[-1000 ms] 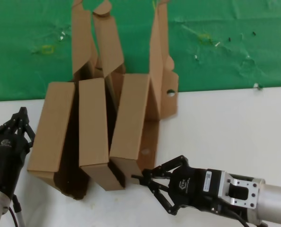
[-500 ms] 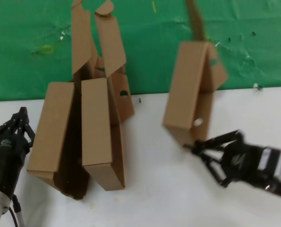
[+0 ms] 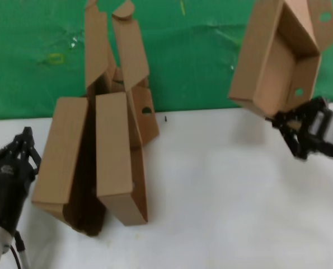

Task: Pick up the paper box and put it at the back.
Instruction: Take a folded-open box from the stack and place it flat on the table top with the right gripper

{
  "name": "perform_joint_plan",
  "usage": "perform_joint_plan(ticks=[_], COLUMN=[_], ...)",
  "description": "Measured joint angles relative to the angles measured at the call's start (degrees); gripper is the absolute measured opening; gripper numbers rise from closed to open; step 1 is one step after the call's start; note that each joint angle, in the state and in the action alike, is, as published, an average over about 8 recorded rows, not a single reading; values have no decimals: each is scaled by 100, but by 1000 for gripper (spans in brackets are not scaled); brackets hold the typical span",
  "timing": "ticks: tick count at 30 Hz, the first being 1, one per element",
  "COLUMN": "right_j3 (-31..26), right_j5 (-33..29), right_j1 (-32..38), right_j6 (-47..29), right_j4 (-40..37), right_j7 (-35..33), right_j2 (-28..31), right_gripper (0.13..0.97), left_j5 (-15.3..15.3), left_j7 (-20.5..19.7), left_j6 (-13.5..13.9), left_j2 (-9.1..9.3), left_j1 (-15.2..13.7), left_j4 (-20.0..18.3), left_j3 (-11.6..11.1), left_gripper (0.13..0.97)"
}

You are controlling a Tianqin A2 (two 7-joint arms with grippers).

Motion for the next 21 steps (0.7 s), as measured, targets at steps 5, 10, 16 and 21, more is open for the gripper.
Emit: perform_joint_plan(ticks=[5, 10, 16, 21], right_j3=[-860, -1685, -2234, -2505], right_j5=[-1374, -2575, -3681, -4119], right_j1=[1378, 2500, 3397, 3809], right_j6=[-1040, -1742, -2288, -2585], right_j4=[-400, -1058, -2023, -2673], right_j7=[517, 863, 801, 618], right_j2=[-540, -1159, -2141, -2834], right_gripper=[149, 149, 149, 149], left_j5=[0, 0, 0, 0], left_j7=[0, 0, 0, 0], left_j6=[0, 0, 0, 0], left_j2=[0, 0, 0, 0], left_j1=[0, 0, 0, 0], left_j4=[0, 0, 0, 0], left_j3=[0, 0, 0, 0], left_gripper=[143, 143, 143, 143])
